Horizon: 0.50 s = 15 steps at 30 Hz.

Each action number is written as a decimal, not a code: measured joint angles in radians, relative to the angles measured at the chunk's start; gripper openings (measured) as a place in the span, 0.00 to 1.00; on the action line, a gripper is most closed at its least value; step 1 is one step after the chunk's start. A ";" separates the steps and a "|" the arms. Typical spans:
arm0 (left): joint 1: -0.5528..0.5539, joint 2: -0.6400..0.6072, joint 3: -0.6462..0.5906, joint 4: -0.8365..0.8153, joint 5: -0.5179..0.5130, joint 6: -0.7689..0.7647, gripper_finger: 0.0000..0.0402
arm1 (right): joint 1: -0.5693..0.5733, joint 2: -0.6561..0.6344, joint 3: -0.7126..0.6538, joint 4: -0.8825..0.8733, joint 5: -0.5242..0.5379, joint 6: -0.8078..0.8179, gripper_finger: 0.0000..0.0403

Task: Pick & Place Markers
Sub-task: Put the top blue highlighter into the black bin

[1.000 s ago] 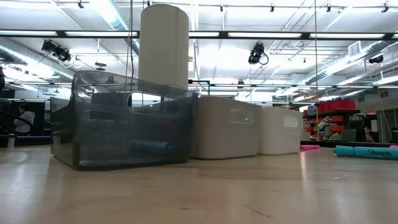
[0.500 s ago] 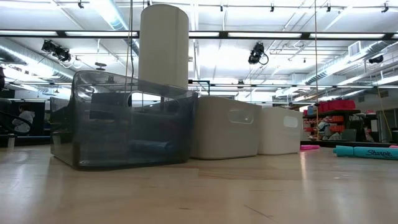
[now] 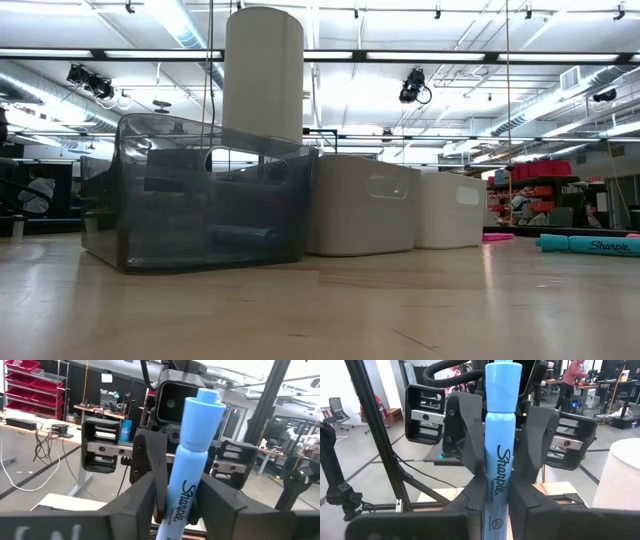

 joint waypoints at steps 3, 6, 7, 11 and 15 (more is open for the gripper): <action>0.000 0.000 0.000 0.000 -0.001 0.012 0.26 | 0.000 0.000 0.000 -0.004 -0.001 0.010 0.10; 0.000 0.000 0.000 0.000 0.000 0.027 0.19 | 0.000 -0.001 0.000 -0.013 -0.003 0.022 0.10; 0.000 0.000 0.000 0.000 0.000 0.023 0.18 | 0.000 -0.002 0.000 -0.014 -0.004 0.024 0.10; 0.000 0.000 0.000 0.000 0.001 0.014 0.18 | 0.000 -0.002 0.000 -0.016 -0.004 0.040 0.15; 0.000 0.000 0.000 -0.001 0.001 0.005 0.18 | 0.000 -0.001 0.000 -0.017 0.000 0.038 0.23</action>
